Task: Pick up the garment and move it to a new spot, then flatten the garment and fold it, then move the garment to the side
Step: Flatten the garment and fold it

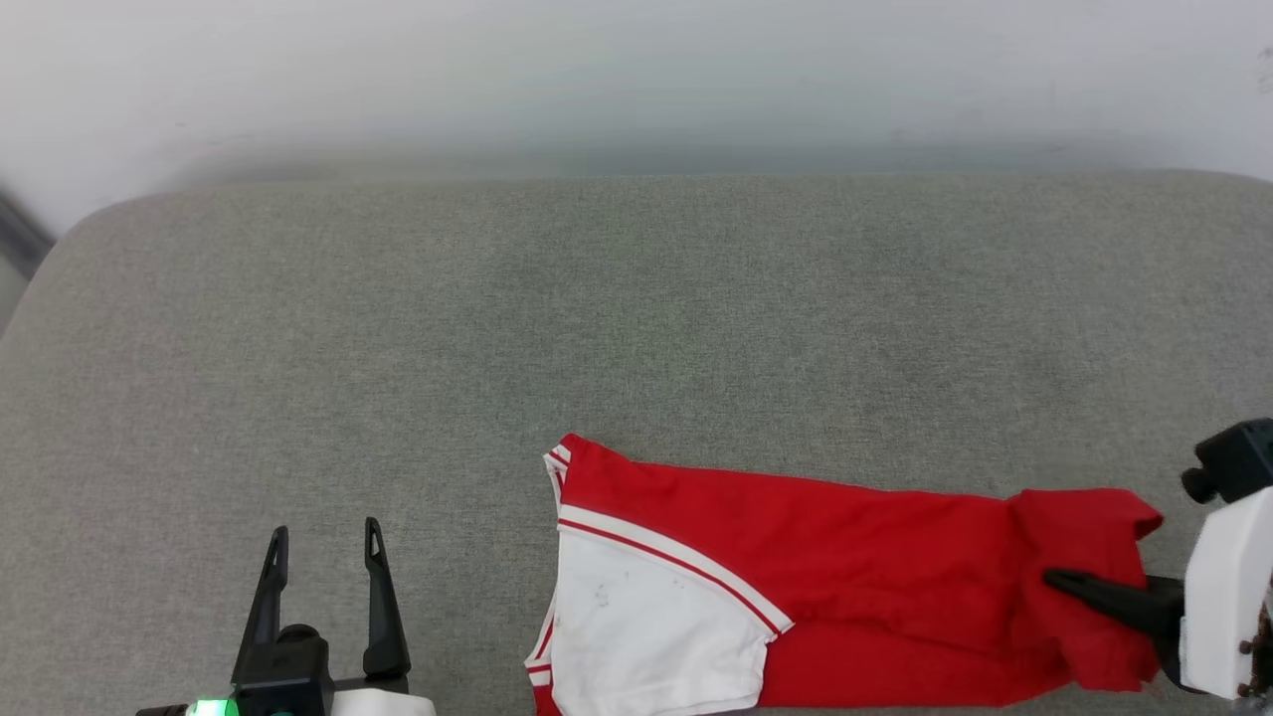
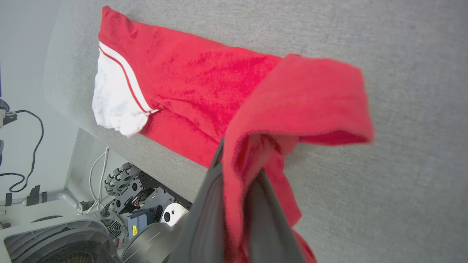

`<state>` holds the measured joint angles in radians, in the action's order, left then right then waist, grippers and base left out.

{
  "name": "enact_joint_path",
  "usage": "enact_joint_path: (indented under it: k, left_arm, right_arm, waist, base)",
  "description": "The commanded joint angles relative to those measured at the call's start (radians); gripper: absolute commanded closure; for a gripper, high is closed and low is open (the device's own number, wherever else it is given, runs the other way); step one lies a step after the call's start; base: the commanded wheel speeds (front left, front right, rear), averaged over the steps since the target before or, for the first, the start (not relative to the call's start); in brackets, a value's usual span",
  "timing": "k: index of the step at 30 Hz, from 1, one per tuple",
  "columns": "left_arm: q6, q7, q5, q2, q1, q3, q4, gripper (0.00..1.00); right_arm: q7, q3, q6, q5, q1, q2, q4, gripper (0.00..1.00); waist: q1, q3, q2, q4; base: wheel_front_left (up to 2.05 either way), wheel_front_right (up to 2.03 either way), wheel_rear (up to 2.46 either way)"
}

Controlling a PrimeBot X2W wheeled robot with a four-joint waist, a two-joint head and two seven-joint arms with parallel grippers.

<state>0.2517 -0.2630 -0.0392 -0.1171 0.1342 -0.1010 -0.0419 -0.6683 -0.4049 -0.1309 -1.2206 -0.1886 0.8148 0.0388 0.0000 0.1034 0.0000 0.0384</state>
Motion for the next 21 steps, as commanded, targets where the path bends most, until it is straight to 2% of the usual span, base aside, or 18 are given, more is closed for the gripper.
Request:
enact_joint_path:
  k: [1, 5, 10, 15, 21]
  left_arm:
    - [-0.005, -0.002, 0.006, 0.003, -0.001, 0.003, 0.002, 0.00]
    - [-0.015, -0.002, 0.009, 0.012, -0.010, 0.007, 0.007, 0.00]
    - [-0.026, -0.002, 0.011, 0.019, -0.024, 0.013, 0.003, 0.00]
    - [-0.039, -0.002, 0.015, 0.027, -0.054, 0.012, 0.006, 0.00]
    - [-0.046, -0.002, 0.019, 0.037, -0.087, 0.012, 0.006, 0.00]
  right_arm:
    - [-0.015, -0.007, 0.000, 0.009, -0.022, -0.013, -0.034, 1.00]
    - [-0.079, -0.045, 0.000, 0.051, -0.068, -0.047, -0.128, 1.00]
    - [-0.178, -0.150, 0.000, 0.127, -0.198, -0.135, -0.166, 1.00]
    - [-0.236, -0.275, 0.000, 0.192, -0.346, -0.262, -0.115, 1.00]
    - [-0.250, -0.427, 0.000, 0.254, -0.506, -0.388, -0.002, 1.00]
  waist:
    - [0.0000, -0.001, 0.0000, 0.003]
    - [0.0000, 0.005, 0.0000, 0.007]
    - [0.0000, 0.031, 0.0000, 0.010]
    - [0.0000, 0.063, 0.0000, 0.023]
    - [0.0000, 0.108, 0.0000, 0.043]
  base:
    - [0.00, 0.00, 0.00]
    - [0.00, 0.00, 0.00]
    - [0.00, 0.00, 0.00]
    - [0.00, 0.00, 0.00]
    - [0.00, 0.00, 0.00]
